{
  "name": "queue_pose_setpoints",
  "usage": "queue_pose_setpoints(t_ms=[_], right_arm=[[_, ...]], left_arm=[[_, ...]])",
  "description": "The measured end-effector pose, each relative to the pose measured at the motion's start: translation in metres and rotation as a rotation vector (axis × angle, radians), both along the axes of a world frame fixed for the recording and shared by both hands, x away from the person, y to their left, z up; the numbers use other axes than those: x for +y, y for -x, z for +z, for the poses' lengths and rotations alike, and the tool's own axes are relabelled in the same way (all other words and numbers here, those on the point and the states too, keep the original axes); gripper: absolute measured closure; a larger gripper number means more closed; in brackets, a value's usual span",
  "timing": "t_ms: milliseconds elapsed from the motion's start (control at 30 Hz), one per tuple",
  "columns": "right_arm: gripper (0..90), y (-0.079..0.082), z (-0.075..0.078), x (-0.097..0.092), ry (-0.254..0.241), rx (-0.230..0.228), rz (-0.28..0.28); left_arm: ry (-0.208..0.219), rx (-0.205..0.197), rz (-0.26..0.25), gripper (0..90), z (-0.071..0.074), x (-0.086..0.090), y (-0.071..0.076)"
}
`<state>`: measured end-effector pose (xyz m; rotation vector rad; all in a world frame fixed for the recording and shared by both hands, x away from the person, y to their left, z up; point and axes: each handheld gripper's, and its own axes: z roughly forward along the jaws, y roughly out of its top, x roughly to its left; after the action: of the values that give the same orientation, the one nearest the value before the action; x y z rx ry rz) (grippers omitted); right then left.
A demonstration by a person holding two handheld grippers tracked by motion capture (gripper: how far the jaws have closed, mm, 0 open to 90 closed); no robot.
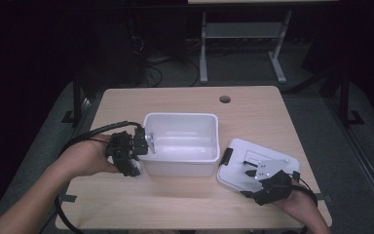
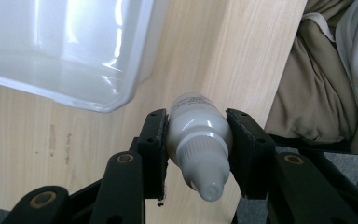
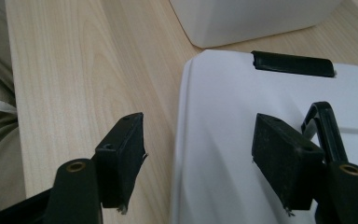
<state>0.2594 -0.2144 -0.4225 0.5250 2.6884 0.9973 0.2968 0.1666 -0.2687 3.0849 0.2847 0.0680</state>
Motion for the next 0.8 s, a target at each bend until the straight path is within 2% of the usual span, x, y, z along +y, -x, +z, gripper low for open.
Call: queue_pose_setpoints(t_ms=[367,633,800], right_arm=[[33.6,-0.002,-0.001,-0.001,-0.001,-0.002,0.004],[33.5,-0.001,-0.001,-0.003,-0.008,0.004,-0.005],[33.5,-0.001,-0.001,-0.005,-0.014,0.004,-0.008]], left_arm=[[0.001,-0.006,0.028,60.0,0.013,0.001,-0.016],[-0.001,-0.025,0.047,60.1,0.021,-0.007,-0.038],[-0.01,-0.027,0.057,60.1,0.019,-0.014,-0.051]])
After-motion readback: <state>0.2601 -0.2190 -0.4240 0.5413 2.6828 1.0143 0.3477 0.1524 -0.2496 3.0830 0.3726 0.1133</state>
